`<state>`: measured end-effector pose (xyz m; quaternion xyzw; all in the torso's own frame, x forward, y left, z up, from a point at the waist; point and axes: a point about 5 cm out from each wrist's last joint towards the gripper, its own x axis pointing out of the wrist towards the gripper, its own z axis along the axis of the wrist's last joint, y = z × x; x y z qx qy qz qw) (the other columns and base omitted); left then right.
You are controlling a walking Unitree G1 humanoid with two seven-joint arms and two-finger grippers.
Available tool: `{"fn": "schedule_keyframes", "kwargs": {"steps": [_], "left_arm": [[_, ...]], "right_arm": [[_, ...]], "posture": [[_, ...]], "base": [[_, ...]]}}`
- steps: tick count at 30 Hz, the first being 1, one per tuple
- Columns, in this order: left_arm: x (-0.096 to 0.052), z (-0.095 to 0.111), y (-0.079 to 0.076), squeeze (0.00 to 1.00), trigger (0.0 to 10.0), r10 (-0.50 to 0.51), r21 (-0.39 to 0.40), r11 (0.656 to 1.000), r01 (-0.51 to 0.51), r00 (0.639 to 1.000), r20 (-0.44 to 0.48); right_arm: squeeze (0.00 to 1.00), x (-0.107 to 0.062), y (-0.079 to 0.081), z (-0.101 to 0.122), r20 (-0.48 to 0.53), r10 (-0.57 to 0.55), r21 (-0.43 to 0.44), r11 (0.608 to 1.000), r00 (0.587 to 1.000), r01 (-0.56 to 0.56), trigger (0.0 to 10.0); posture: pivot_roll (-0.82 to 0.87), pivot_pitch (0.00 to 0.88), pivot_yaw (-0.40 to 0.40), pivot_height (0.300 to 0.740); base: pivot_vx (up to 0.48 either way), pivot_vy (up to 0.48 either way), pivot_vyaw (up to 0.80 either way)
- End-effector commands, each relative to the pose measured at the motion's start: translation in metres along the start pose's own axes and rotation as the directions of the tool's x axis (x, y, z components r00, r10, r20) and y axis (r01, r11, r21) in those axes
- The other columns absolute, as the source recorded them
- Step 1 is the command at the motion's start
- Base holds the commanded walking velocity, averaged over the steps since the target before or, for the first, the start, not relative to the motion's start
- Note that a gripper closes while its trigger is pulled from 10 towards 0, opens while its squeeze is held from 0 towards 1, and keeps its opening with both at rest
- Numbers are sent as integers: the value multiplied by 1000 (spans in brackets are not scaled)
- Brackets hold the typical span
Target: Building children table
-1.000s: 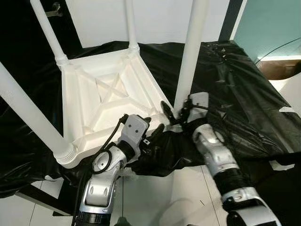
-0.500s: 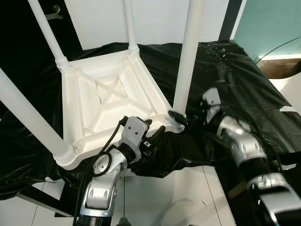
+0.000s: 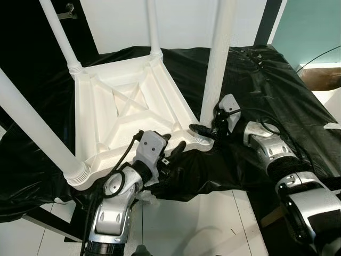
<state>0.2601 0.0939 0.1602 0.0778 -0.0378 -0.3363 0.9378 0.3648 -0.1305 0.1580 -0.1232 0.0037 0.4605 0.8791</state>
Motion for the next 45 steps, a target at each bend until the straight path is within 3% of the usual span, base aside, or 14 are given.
{"fn": "schedule_keyframes", "kwargs": {"steps": [1,6,7,11,13,14,17,23,26,28,33,40,41,45], "left_arm": [[-1,-4,4,0,10000,82,-9,997,-82,997,-13],[-2,-5,3,0,10000,83,-17,996,-83,996,-11],[-2,-4,2,0,10000,80,-21,997,-80,997,-7],[-3,-4,1,0,10000,78,-22,997,-78,997,-9],[-5,-6,-1,0,10000,80,-31,996,-81,997,-18],[-5,-6,-1,0,10000,80,-31,996,-81,997,-18],[-5,-6,-4,0,10000,78,-36,996,-79,997,-18],[-7,-5,-3,0,10000,75,-39,996,-75,997,-13],[-9,-6,1,0,10000,81,-35,996,-82,997,-17],[-10,-6,3,0,10000,90,-36,995,-90,996,-17],[-8,-5,1,0,10000,90,-45,995,-90,996,-12],[-7,-5,-1,0,10000,88,-51,995,-88,996,-9],[-7,-5,-1,0,10000,88,-51,995,-89,996,-9],[-6,-6,-1,0,10000,88,-48,995,-88,996,-10]], "right_arm": [[0,2,3,-4,-14,2,8,1000,1000,-2,0],[0,2,5,-8,-8,-21,48,999,1000,21,0],[0,4,6,-11,-32,-60,48,997,998,62,9647],[0,7,8,-14,-45,-98,74,992,994,101,10000],[0,16,25,-20,-42,-178,133,974,983,182,10000],[0,16,25,-20,-42,-178,133,974,983,182,10000],[0,26,43,-30,-78,-324,228,915,943,333,10000],[0,33,56,-32,-101,-412,268,865,906,424,10000],[0,37,65,-31,-116,-492,306,808,863,503,10000],[0,39,70,-30,-142,-563,328,749,814,576,10000],[0,43,79,-25,-149,-561,346,742,814,574,10000],[0,39,77,-21,-134,-583,335,734,801,591,10000],[1000,37,77,-18,-105,-569,320,757,815,570,10000],[1000,28,70,-14,-47,-528,285,807,848,518,10000]], "posture": [[56,0,-2,740],[55,0,-5,740],[54,0,-10,740],[54,0,-10,740],[54,0,-10,740],[54,0,-10,740],[57,0,-8,740],[58,0,-9,740],[63,0,-8,740],[63,0,-8,740],[68,0,-15,740],[71,0,-20,740],[69,0,-19,740],[68,0,-23,740]], "base": [[0,0,0],[0,0,0],[0,0,0],[0,0,0],[0,0,0],[0,0,0],[0,0,0],[0,0,0],[0,0,0],[0,0,0],[0,0,0],[0,0,0],[0,0,0],[0,0,0]]}}
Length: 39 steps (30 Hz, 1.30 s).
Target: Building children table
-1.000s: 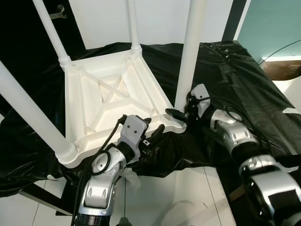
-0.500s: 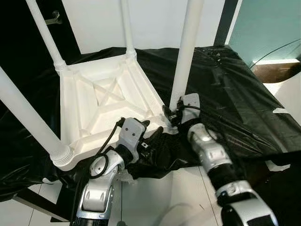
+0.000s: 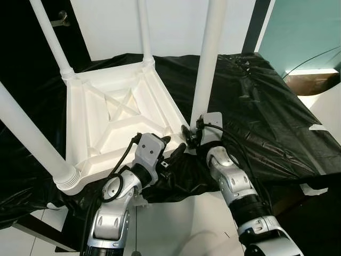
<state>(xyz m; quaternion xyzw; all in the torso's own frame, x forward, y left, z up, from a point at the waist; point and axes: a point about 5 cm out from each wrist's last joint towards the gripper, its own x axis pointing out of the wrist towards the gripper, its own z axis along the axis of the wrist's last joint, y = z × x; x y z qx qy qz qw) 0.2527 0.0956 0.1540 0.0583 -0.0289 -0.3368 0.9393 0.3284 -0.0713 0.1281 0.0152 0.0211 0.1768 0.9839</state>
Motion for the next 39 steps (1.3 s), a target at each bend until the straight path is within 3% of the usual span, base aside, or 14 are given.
{"fn": "schedule_keyframes", "kwargs": {"steps": [1,8,9,10,17,20,22,23,25,26,33,36,37,39], "left_arm": [[1,0,4,0,10000,89,-7,996,-89,996,-1],[2,0,4,0,10000,90,-10,996,-90,996,-1],[2,0,5,0,10000,90,-9,996,-90,996,-2],[2,0,5,0,10000,90,-9,996,-90,996,-2],[4,1,7,0,10000,92,-6,996,-92,996,1],[6,3,9,0,10000,95,-3,995,-95,995,7],[7,3,9,0,10000,95,-2,995,-95,995,10],[8,4,10,0,10000,96,0,995,-96,995,13],[8,4,10,0,10000,96,0,995,-96,995,13],[8,5,10,0,10000,97,2,995,-97,995,15],[5,5,10,0,10000,113,4,994,-113,994,14],[4,5,10,0,10000,119,2,993,-119,993,12],[4,5,10,0,10000,119,1,993,-119,993,12],[4,5,9,0,10000,118,1,993,-118,993,12]], "right_arm": [[1000,-4,-8,1,13,69,-13,998,998,-69,10000],[1000,-7,-28,9,14,225,-83,971,974,-223,10000],[212,-7,-32,12,5,268,-108,958,963,-266,10000],[0,-5,-35,13,-14,315,-127,941,949,-314,10000],[0,5,-41,18,-61,420,-187,886,906,-423,10000],[0,14,-37,23,-118,516,-238,815,848,-529,10000],[0,16,-36,23,-138,528,-244,802,838,-546,10000],[0,18,-35,22,-155,543,-250,787,825,-565,2157],[0,18,-35,22,-155,543,-250,787,825,-565,2157],[0,19,-34,21,-171,552,-250,777,816,-578,0],[0,20,-37,17,-192,561,-239,770,806,-592,0],[0,20,-39,14,-197,526,-244,791,827,-561,0],[0,20,-40,13,-198,511,-248,800,837,-547,10000],[0,21,-39,11,-193,494,-240,814,848,-529,10000]], "posture": [[66,0,-24,740],[61,0,-26,740],[58,0,-25,740],[56,0,-23,740],[51,0,-13,740],[54,0,-12,740],[60,0,-14,740],[63,0,-17,740],[63,0,-17,740],[75,0,-23,740],[89,0,-32,740],[90,0,-33,740],[90,0,-33,740],[86,0,-32,740]], "base": [[0,0,0],[0,0,0],[0,0,0],[0,0,0],[0,0,0],[0,0,0],[0,0,0],[0,0,0],[0,0,0],[0,0,0],[0,0,0],[0,0,0],[0,0,0],[0,0,0]]}}
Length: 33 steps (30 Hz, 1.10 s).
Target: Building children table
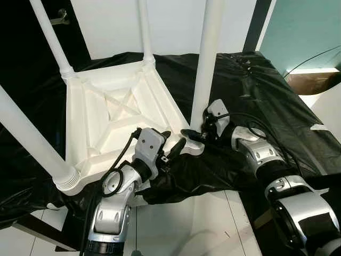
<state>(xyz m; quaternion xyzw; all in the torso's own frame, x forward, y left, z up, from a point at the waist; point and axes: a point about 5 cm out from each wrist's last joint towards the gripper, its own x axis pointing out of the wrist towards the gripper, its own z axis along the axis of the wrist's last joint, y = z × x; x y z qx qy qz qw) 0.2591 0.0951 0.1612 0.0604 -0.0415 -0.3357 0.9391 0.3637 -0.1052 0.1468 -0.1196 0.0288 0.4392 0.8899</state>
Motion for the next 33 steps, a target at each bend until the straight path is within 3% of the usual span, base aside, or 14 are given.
{"fn": "schedule_keyframes", "kwargs": {"steps": [1,5,8,11,16,21,28,29,30,31,33], "left_arm": [[-2,-2,5,0,10000,115,-9,993,-115,993,-12],[-2,-3,4,0,10000,109,-8,994,-110,994,-16],[-2,-3,4,0,10000,105,-9,994,-106,994,-19],[-2,-3,4,0,10000,105,-9,994,-105,994,-19],[-2,-4,2,0,10000,102,-20,995,-102,995,-21],[-2,-5,1,0,10000,98,-22,995,-99,995,-23],[-3,-5,1,0,10000,100,-25,995,-101,995,-28],[-4,-5,1,0,10000,101,-26,994,-102,995,-28],[-3,-5,1,0,10000,102,-27,994,-102,994,-28],[-3,-5,1,0,10000,103,-28,994,-103,994,-27],[-3,-5,1,0,10000,104,-28,994,-104,994,-27]], "right_arm": [[0,4,5,-8,-50,1,-3,1000,999,-1,10000],[0,10,10,-9,-27,-95,48,994,995,97,10000],[0,19,18,-10,-11,-207,140,968,978,207,10000],[0,21,19,-10,-10,-228,153,962,974,227,10000],[0,32,36,-10,-44,-428,234,874,903,425,10000],[0,38,43,-7,-41,-494,258,835,869,487,10000],[16,37,47,-3,-21,-496,285,829,868,481,10000],[784,36,46,-2,-9,-494,286,832,870,475,10000],[784,34,46,-2,-5,-497,285,831,868,477,10000],[1000,32,44,-1,6,-493,281,836,870,471,10000],[1000,31,43,0,13,-490,278,839,872,467,10000]], "posture": [[86,0,-32,740],[77,0,-28,740],[71,0,-25,740],[71,0,-25,740],[68,0,-23,740],[74,0,-24,740],[76,0,-27,740],[77,0,-27,740],[76,0,-26,740],[75,0,-26,740],[75,0,-26,740]], "base": [[0,0,0],[0,0,0],[0,0,0],[0,0,0],[0,0,0],[0,0,0],[0,0,0],[0,0,0],[0,0,0],[0,0,0],[0,0,0]]}}
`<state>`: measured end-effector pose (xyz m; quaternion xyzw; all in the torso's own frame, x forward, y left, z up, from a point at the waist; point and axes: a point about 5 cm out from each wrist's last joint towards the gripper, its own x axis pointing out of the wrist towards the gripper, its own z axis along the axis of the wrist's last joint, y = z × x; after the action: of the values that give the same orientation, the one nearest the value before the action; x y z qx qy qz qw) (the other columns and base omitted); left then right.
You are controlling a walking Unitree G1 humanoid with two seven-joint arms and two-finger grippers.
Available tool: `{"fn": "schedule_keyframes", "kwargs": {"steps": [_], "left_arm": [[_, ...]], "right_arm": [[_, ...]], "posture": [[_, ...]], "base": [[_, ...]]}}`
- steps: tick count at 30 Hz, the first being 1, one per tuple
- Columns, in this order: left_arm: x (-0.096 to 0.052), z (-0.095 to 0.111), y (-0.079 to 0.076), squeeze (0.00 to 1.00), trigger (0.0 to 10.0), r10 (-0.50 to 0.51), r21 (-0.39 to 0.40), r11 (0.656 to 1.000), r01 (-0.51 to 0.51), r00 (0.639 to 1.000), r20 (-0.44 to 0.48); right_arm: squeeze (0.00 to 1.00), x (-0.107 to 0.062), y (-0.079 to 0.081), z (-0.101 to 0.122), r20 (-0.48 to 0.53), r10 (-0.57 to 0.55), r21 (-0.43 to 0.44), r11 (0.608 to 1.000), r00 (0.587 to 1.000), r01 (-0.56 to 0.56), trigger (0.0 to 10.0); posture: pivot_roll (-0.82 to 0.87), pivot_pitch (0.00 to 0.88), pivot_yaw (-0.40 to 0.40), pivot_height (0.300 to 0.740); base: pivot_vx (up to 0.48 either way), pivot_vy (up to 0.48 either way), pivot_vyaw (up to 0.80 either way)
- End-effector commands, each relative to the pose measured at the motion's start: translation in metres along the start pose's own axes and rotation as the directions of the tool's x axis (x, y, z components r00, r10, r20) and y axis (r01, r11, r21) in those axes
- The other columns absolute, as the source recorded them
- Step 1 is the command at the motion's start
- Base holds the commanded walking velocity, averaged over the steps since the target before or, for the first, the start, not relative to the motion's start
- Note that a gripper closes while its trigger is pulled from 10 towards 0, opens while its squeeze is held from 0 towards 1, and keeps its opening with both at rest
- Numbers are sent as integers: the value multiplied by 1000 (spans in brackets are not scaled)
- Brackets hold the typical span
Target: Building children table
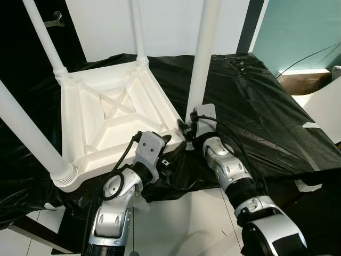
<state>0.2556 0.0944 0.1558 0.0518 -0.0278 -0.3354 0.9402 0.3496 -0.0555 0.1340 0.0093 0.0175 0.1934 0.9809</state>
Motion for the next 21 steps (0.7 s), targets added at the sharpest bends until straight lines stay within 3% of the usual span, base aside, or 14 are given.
{"fn": "schedule_keyframes", "kwargs": {"steps": [1,4,8,9,13,14,18,21], "left_arm": [[0,0,5,0,10000,103,-5,995,-103,995,-5],[0,0,3,0,10000,97,-6,995,-97,995,-5],[0,0,2,0,10000,92,-6,996,-92,996,-7],[0,-1,2,0,10000,91,-6,996,-91,996,-9],[1,-1,3,0,10000,86,-7,996,-86,996,-10],[3,0,2,0,10000,78,-7,997,-78,997,-7],[3,0,2,0,10000,72,-6,997,-72,997,-5],[5,0,2,0,10000,69,-2,998,-69,998,-5]], "right_arm": [[1000,-1,0,0,-1,13,14,1000,1000,-13,10000],[1000,-8,-13,4,35,133,-28,991,990,-132,10000],[1000,-13,-22,5,41,214,-79,974,976,-210,10000],[0,-16,-28,4,26,257,-99,962,966,-254,10000],[0,-18,-46,7,-2,337,-133,933,942,-334,10000],[0,-16,-48,10,-27,396,-161,905,918,-395,10000],[0,-14,-49,12,-49,435,-174,883,899,-437,10000],[0,-9,-47,14,-96,491,-202,842,866,-500,10000]], "posture": [[75,0,-26,740],[71,0,-23,740],[69,0,-23,740],[65,0,-21,740],[60,0,-19,740],[54,0,-14,740],[53,0,-11,740],[53,0,-9,740]], "base": [[0,0,0],[0,0,0],[0,0,0],[0,0,0],[0,0,0],[0,0,0],[0,0,0],[0,0,0]]}}
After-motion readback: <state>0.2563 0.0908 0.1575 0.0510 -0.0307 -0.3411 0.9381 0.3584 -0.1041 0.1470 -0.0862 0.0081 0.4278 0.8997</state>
